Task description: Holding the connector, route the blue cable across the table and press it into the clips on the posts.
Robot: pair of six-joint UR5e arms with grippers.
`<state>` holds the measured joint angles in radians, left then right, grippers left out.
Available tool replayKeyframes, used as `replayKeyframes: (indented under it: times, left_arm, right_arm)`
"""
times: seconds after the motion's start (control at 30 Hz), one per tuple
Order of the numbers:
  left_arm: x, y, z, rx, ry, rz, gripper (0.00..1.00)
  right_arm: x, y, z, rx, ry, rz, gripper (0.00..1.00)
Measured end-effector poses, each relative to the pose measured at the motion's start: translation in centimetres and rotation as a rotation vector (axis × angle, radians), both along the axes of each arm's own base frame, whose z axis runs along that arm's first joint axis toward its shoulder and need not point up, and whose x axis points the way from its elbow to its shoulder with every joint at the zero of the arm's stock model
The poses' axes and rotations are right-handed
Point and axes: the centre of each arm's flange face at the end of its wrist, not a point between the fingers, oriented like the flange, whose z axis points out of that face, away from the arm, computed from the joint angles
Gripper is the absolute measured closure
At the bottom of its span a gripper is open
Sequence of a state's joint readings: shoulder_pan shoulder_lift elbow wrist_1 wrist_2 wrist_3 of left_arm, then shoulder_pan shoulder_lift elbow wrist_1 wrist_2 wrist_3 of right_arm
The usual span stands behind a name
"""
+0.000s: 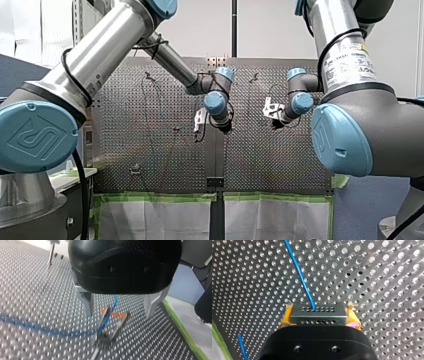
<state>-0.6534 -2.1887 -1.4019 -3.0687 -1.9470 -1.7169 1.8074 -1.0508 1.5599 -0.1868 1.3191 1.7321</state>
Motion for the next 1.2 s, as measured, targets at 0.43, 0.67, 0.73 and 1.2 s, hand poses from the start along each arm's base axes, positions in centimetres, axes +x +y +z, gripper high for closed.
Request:
replayKeyframes:
  times: [0.43,0.67,0.73,1.2]
  left_arm:
    - [-3.6,-5.3,-0.6,-0.102,-0.053,-0.050,0.00]
    - [-3.7,-7.7,-2.2,-0.111,-0.049,-0.069,0.00]
    - [-3.4,-8.0,-2.7,-0.115,-0.046,-0.066,0.00]
    - [1.0,-9.1,-0.5,-0.196,-0.099,-0.026,0.00]
  right_arm:
    - [-0.9,-0.3,0.0,0.010,0.006,-0.010,1.00]
    - [-1.5,-0.2,1.0,0.008,0.010,-0.018,1.00]
    - [-1.6,-0.2,1.6,0.003,0.009,-0.019,1.00]
    - [-1.5,0.4,2.1,0.008,0.020,-0.012,1.00]
